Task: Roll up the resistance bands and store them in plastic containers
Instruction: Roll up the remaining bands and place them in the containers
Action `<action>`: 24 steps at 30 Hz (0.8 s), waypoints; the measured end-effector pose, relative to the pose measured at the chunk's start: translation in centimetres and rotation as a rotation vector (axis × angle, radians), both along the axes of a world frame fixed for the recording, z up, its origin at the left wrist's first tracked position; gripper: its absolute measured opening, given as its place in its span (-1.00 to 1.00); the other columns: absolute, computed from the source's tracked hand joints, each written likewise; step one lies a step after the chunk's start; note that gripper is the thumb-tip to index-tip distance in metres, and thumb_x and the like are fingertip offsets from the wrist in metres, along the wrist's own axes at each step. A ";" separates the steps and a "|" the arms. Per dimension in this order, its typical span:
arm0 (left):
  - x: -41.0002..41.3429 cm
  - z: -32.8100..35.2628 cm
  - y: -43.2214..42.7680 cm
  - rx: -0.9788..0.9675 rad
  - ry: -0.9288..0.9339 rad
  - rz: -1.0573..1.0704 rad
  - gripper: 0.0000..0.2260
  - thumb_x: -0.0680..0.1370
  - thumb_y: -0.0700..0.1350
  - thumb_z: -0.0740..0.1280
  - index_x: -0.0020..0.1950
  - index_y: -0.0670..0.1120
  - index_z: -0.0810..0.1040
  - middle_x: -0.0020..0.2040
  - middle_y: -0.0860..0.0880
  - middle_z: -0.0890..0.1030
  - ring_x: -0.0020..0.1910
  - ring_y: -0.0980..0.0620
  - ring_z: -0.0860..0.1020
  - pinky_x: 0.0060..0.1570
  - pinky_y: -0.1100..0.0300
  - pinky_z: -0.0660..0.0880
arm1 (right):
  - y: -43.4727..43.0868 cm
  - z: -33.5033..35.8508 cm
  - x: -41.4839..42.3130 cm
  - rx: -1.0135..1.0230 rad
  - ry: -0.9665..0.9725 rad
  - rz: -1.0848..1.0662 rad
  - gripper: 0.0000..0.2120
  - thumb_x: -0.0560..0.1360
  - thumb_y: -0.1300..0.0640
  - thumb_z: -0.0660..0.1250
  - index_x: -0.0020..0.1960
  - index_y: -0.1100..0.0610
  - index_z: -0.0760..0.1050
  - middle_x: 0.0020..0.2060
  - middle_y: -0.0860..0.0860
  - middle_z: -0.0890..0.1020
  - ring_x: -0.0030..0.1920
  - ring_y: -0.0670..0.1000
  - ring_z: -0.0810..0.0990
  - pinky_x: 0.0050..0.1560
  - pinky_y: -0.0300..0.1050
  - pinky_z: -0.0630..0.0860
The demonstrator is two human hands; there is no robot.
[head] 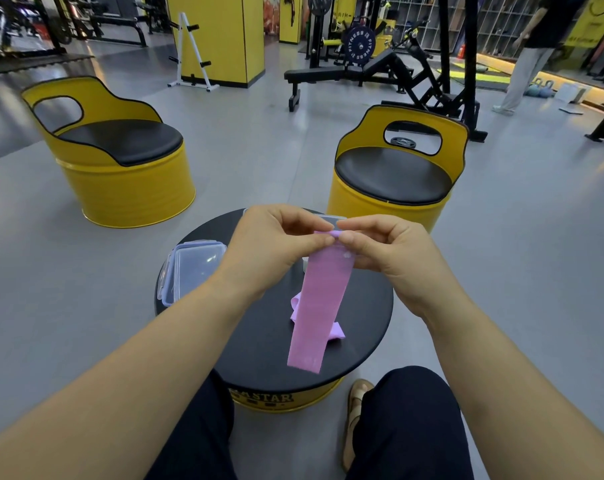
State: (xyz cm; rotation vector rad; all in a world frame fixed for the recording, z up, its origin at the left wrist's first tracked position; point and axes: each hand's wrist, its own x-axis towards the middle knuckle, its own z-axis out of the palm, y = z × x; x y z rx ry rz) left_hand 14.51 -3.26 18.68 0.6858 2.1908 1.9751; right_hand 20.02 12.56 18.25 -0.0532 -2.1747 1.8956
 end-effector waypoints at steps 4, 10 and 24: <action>0.0 -0.1 0.0 0.013 -0.024 -0.012 -0.82 0.36 -0.28 0.49 -0.29 0.01 0.69 -0.24 -0.05 0.70 -0.16 0.01 0.66 0.02 0.05 0.59 | 0.0 0.1 0.0 0.030 0.001 -0.013 -0.73 0.25 0.03 0.43 -0.10 0.13 0.64 -0.22 0.00 0.70 -0.14 -0.02 0.68 -0.13 -0.10 0.65; 0.0 -0.3 -0.1 -0.024 -0.091 -0.062 -0.87 0.38 -0.25 0.49 -0.15 -0.05 0.66 -0.15 -0.14 0.69 -0.13 -0.05 0.67 -0.01 0.00 0.60 | 0.2 0.0 0.0 0.026 0.046 -0.020 -0.80 0.24 0.10 0.45 -0.15 0.11 0.64 -0.30 -0.07 0.69 -0.20 -0.09 0.67 -0.16 -0.22 0.62; 0.1 -0.3 0.1 -0.008 -0.025 -0.009 -0.82 0.38 -0.29 0.48 -0.24 0.00 0.67 -0.23 -0.03 0.70 -0.16 0.04 0.66 0.00 0.11 0.60 | 0.3 -0.3 0.0 -0.016 0.003 0.015 -0.72 0.27 0.06 0.43 -0.05 0.14 0.62 -0.19 0.04 0.71 -0.12 0.00 0.70 -0.16 -0.16 0.63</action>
